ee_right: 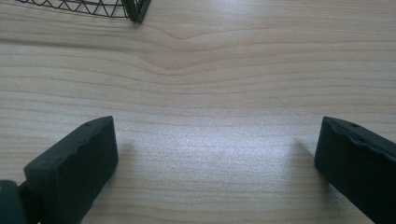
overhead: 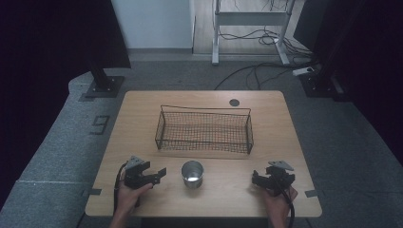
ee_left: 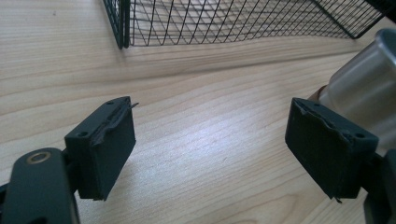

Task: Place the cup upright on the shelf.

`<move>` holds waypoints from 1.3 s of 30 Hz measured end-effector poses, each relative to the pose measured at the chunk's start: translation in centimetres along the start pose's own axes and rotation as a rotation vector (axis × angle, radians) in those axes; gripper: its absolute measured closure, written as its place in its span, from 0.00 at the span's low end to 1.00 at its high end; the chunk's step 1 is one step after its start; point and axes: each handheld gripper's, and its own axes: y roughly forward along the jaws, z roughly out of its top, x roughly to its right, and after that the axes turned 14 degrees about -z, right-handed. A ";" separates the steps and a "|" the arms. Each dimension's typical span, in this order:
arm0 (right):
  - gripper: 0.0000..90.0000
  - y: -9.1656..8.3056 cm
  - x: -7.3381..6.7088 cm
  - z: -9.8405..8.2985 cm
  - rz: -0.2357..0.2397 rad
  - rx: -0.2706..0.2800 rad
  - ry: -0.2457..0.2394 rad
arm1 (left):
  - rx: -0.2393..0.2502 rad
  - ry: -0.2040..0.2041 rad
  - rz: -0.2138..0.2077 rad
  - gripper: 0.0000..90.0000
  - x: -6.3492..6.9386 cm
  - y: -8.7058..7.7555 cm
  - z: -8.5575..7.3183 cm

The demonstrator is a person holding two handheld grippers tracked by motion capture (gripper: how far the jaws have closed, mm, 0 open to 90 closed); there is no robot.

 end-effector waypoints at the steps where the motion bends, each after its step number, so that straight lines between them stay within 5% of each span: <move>1: 0.00 0.0 0.0 0.0 -0.001 -0.001 0.001 | 0.001 0.001 0.000 0.18 0.0 0.0 0.0; 16: 0.00 -0.1 0.2 -0.2 -0.005 0.002 0.003 | -0.018 0.010 -0.004 0.18 0.1 0.3 0.0; 39: 0.06 -0.5 0.6 -0.6 0.000 0.019 0.002 | 0.029 0.021 -0.041 0.17 0.6 -1.1 0.6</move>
